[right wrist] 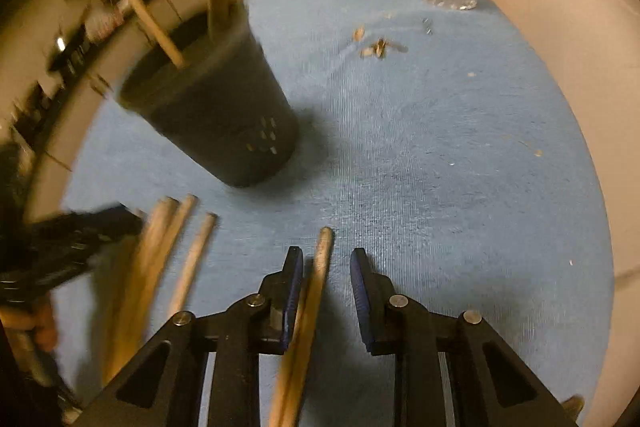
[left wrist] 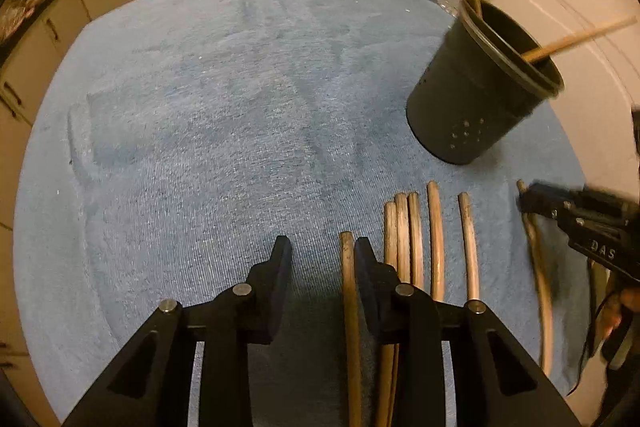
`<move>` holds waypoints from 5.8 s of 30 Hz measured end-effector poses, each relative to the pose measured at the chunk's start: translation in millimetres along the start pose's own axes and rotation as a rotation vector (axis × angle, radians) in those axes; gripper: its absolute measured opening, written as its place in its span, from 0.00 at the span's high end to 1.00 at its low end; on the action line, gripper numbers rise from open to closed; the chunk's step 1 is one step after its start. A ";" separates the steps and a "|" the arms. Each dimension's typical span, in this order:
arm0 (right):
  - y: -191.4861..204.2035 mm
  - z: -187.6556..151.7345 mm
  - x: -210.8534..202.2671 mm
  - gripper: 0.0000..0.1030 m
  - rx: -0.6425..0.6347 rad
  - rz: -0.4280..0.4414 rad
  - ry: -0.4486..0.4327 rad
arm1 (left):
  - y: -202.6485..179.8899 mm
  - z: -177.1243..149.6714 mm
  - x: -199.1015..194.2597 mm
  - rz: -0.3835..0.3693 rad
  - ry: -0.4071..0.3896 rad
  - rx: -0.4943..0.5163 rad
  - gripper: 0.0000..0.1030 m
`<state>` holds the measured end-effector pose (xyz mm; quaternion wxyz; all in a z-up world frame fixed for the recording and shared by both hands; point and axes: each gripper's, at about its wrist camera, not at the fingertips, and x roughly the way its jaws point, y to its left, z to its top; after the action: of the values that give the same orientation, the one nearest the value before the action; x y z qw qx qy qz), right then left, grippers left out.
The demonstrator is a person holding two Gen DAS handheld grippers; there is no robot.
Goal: Organize utensils
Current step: 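Grasp another chopstick with the right gripper while the left gripper grasps one too, then lift the held chopsticks toward the black cup with both grippers, then lower chopsticks into the black cup and open both grippers, then lower both open grippers back over the chopsticks on the towel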
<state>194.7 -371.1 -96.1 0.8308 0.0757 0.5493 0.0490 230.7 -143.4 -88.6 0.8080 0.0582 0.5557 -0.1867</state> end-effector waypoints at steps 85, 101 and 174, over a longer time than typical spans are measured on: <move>34.7 27.3 -273.0 0.92 0.022 0.168 -0.371 | -32.4 47.0 -229.0 -0.099 -0.387 -0.093 0.93; 47.6 71.9 -304.8 0.92 -0.010 0.100 -0.526 | -67.2 136.3 -244.1 -0.102 -0.572 -0.087 0.93; 5.0 21.6 -195.0 0.70 0.134 0.026 -0.281 | 0.4 27.2 -152.5 0.039 -0.340 -0.269 0.40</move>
<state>138.2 -399.8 89.6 0.8919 0.1441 0.4285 0.0118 207.0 -115.1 61.9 0.8940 -0.0719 0.4302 -0.1023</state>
